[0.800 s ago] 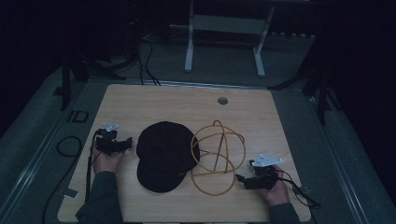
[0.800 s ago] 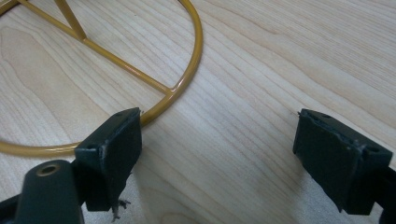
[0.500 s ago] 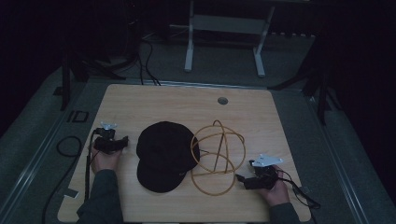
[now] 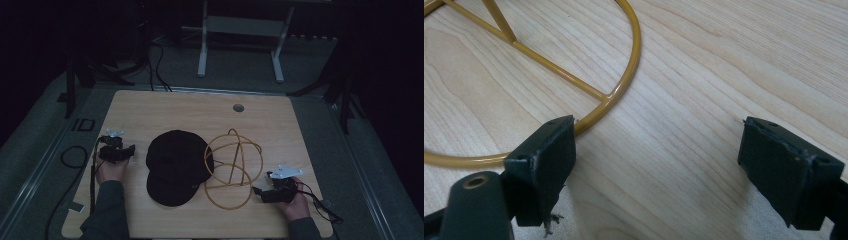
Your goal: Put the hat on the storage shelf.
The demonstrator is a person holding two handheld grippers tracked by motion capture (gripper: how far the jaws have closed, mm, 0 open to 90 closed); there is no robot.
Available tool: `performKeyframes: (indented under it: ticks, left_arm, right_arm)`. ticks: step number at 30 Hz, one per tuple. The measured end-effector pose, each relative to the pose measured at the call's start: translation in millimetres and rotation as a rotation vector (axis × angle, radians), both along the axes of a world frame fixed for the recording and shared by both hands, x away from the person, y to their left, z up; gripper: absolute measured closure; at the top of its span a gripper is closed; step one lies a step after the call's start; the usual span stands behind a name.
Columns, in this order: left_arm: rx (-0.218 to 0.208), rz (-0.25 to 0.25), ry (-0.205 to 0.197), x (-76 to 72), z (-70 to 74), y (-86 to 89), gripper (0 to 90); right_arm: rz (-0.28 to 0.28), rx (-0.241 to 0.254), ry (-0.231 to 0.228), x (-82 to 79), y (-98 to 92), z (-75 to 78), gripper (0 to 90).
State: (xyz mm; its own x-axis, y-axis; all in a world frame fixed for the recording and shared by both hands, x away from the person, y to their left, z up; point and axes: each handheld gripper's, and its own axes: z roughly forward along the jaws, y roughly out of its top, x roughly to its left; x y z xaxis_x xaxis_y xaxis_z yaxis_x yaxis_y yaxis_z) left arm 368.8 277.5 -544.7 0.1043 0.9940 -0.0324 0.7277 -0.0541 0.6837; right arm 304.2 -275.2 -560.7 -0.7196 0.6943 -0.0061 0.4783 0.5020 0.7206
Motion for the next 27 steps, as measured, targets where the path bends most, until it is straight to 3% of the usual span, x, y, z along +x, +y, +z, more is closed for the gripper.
performKeyframes:
  ticks: [9,14,24,27]
  left_arm:
    - [0.002,-0.038,-0.027,-2.1,23.4,-8.1,47.1]
    - [0.007,-0.077,-0.016,-2.3,37.7,-14.6,46.6]
    - [-0.019,-0.115,-0.012,-4.9,49.8,-22.0,45.3]
    - [-0.015,-0.115,0.004,-5.1,52.7,-25.6,46.3]
  right_arm:
    - [-0.001,0.0,0.001,-0.1,0.0,0.0,15.1]
    - [-0.001,0.0,0.001,-0.1,0.0,0.0,15.1]
    - [-0.001,0.0,0.001,-0.1,0.0,0.0,15.1]
    - [-0.001,0.0,0.001,-0.1,0.0,0.0,15.1]
